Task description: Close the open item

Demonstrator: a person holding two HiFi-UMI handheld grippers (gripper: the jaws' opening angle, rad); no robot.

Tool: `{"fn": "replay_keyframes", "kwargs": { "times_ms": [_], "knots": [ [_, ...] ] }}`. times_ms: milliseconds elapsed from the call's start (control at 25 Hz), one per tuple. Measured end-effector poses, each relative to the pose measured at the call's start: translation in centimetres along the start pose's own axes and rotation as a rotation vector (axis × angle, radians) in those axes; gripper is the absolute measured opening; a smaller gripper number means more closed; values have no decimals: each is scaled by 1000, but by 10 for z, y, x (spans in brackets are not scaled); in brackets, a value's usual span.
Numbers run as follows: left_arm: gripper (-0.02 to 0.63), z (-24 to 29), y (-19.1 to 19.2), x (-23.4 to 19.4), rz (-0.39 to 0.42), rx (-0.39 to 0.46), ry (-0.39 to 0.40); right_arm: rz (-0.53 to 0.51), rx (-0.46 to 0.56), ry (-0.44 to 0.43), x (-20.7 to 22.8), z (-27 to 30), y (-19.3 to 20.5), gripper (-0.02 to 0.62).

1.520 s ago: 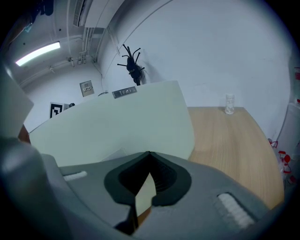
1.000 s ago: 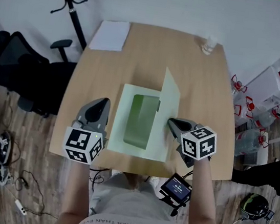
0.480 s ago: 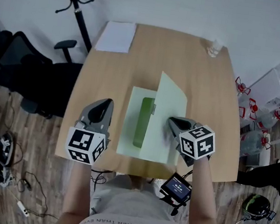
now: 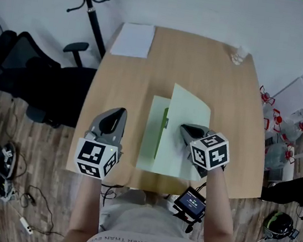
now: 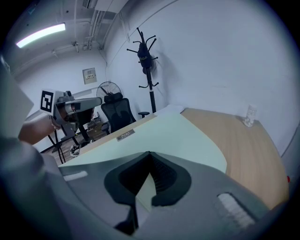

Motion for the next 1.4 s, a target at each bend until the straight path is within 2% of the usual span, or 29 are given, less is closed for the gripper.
{"fn": "replay_keyframes", "kwargs": {
  "times_ms": [320,800,1040,1400],
  "knots": [
    [14,-6,13,-17,-11,-10,7,-30,-59,17,-19,30,11,2],
    [14,-12,25,-37,-30,-11,4,9,-118,27,-27,56,29,2],
    [14,-16,31,-40,-42,-17,7,13,-145,17,-37,68,38,2],
    [14,-23,42,-49,-46,-35,2,-40,-224,-18,-57,95,52,2]
  ]
}}
Point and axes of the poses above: the fingertips, and each gripper's own axes: z forward along the fingers, x to its right, y out of its underside, the point moved 1 cm from there along -z, backward along the fingers, and after that the axes turned 10 degrees about z, right-handed, at the moved point
